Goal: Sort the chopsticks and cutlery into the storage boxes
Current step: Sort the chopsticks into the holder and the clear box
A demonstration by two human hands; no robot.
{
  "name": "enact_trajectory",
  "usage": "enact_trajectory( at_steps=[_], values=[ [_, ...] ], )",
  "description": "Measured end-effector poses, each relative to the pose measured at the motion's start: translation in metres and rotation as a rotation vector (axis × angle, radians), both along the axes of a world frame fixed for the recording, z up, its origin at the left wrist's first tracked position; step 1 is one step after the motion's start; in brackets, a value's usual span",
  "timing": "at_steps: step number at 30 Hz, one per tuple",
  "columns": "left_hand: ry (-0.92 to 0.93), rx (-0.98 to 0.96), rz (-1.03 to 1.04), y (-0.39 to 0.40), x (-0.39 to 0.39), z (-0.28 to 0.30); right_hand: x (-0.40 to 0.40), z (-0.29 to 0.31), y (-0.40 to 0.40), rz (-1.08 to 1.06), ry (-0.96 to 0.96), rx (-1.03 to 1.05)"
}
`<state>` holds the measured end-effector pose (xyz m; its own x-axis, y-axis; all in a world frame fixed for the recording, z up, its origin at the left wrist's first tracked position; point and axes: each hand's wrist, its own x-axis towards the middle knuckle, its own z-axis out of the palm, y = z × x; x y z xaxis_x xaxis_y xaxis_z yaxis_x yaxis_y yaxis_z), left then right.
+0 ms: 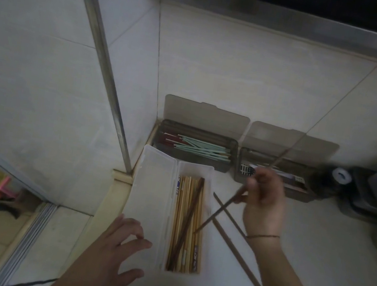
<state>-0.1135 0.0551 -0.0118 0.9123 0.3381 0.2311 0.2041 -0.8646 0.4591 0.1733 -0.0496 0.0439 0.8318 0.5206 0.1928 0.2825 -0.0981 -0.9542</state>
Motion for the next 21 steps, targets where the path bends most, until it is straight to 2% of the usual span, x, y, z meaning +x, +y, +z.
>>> enact_trajectory(
  at_steps=[5, 8, 12, 14, 16, 18, 21],
  values=[
    [0.008, -0.006, 0.007, 0.000, 0.000, 0.001, -0.044, -0.034, 0.025, 0.274, -0.112, -0.448],
    [0.017, 0.010, 0.007, 0.000, -0.001, -0.001, -0.062, -0.055, 0.031, 0.440, -0.253, -0.725],
    [-0.005, 0.006, 0.003, 0.000, -0.001, -0.004, -0.080, -0.066, 0.027, 0.612, -0.197, -0.978],
    [-0.018, 0.004, 0.002, 0.000, -0.001, -0.005, -0.083, -0.068, 0.023, 0.679, -0.261, -1.093],
    [-0.027, 0.007, 0.000, 0.001, -0.002, -0.006, -0.083, -0.068, 0.018, 0.725, -0.314, -1.092],
    [-0.024, 0.007, 0.000, 0.001, -0.002, -0.006, -0.079, -0.064, 0.012, 0.693, -0.331, -0.993],
    [-0.032, -0.009, 0.001, 0.001, -0.002, -0.006, -0.056, -0.056, 0.000, 0.398, -0.371, -0.709]
  ],
)
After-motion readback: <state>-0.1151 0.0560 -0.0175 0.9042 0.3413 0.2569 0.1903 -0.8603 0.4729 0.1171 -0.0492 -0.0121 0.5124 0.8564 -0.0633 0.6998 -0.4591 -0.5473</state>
